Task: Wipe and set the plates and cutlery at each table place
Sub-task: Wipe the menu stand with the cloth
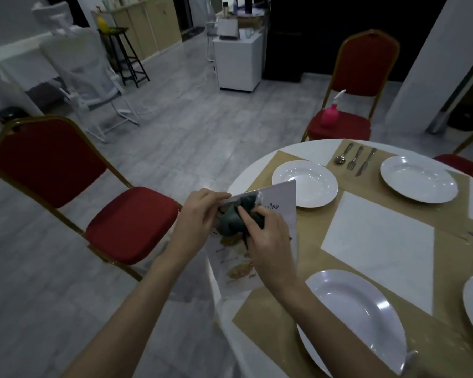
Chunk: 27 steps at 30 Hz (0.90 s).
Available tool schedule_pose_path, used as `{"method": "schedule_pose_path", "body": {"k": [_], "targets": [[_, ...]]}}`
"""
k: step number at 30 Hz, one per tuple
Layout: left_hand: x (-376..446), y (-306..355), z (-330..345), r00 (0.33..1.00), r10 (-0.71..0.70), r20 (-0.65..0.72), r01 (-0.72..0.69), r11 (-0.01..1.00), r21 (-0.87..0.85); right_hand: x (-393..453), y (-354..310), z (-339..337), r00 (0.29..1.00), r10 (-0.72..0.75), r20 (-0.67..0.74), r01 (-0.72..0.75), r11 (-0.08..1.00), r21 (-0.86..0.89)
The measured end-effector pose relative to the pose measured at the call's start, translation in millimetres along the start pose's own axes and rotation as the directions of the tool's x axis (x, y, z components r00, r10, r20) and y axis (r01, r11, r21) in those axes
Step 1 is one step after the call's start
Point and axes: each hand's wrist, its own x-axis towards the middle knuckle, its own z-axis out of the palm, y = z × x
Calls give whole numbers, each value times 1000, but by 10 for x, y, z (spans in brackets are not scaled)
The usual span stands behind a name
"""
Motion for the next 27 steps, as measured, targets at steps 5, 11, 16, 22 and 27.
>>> {"method": "schedule_pose_path", "body": {"k": [5, 11, 16, 22, 27], "targets": [[96, -95, -21, 998, -6, 62, 10, 998, -62, -171, -34, 423, 986, -168, 18, 168, 985, -37], [133, -155, -40, 996, -14, 88, 23, 995, -92, -638, 8, 537, 890, -399, 222, 406, 914, 14], [181, -157, -79, 991, 19, 132, -4, 994, -111, 103, 36, 375, 982, -178, -69, 178, 984, -5], [222, -259, -45, 991, -80, 108, 94, 986, -139, -201, -31, 662, 957, -285, 53, 284, 958, 29], [249, -265, -23, 994, -60, 91, 73, 988, -138, -490, 91, 538, 917, -329, 226, 316, 944, 94]]}}
